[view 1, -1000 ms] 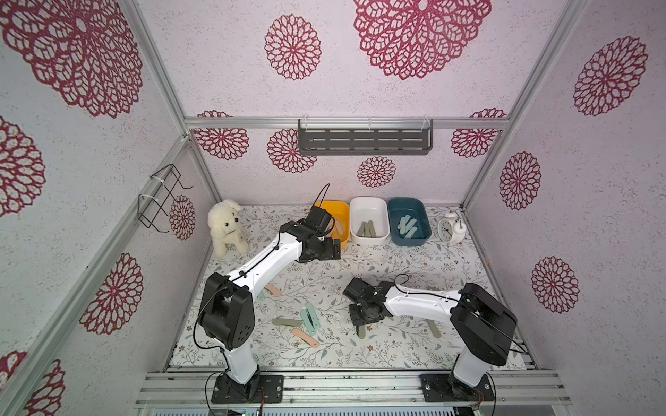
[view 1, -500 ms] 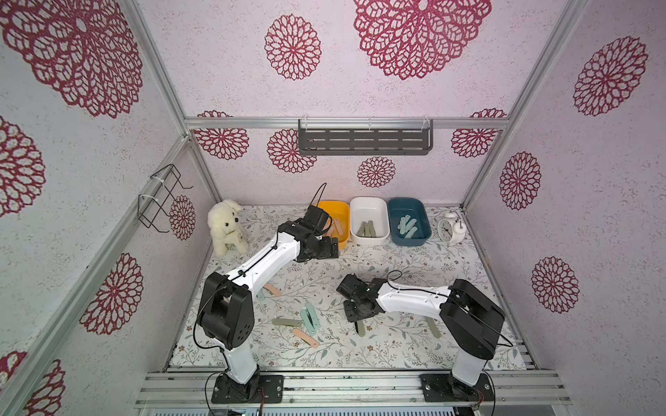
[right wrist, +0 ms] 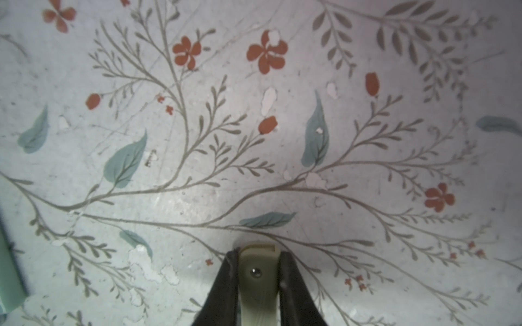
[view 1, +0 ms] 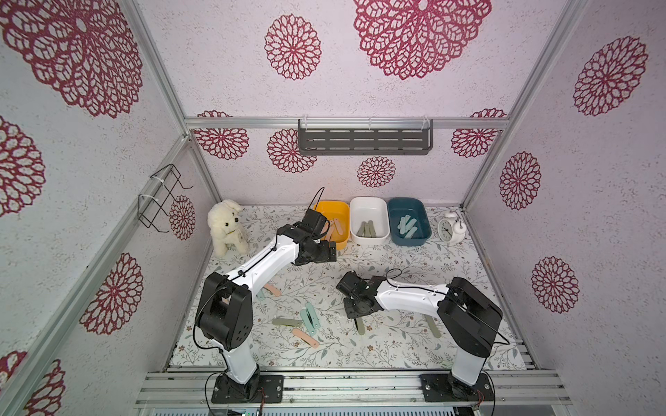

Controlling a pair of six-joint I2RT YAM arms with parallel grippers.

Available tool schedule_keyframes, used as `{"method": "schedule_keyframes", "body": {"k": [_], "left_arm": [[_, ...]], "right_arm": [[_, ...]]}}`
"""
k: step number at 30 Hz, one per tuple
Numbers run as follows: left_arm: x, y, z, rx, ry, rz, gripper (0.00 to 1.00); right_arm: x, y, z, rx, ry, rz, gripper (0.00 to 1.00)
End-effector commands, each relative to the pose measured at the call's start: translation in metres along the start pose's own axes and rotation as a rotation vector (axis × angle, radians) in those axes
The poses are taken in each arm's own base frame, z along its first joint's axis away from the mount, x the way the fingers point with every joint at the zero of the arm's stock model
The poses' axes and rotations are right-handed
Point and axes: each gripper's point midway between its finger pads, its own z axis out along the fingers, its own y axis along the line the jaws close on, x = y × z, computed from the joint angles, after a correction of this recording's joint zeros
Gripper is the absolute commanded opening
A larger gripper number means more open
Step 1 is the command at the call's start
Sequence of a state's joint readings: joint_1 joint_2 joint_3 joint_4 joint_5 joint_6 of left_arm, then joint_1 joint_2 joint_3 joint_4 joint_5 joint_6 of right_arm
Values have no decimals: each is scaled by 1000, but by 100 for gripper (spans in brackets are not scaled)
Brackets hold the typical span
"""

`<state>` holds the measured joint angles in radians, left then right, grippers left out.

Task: Place the fruit knives into the storage box by color
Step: Pick up the fruit knife from the center of the board, then place the fruit knife in the storage box.

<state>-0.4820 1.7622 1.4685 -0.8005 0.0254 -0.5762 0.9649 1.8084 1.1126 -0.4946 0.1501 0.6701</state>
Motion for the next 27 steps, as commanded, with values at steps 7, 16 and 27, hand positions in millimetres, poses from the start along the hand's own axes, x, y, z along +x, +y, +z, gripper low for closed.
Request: {"method": "schedule_keyframes", "body": {"k": [7,16,27], "left_arm": [[-20,-6,-19,58,-64,-12,97],[-44,-13,-26,108,-103,-54,97],[-57,-11,-19,132,-87,-66,97]], "right_arm": [[-49,-35,-22,73,-53,26,13],[-194,-92,-87,142,-335,76,12],[-343,-160,-79,191,-513,143,11]]}}
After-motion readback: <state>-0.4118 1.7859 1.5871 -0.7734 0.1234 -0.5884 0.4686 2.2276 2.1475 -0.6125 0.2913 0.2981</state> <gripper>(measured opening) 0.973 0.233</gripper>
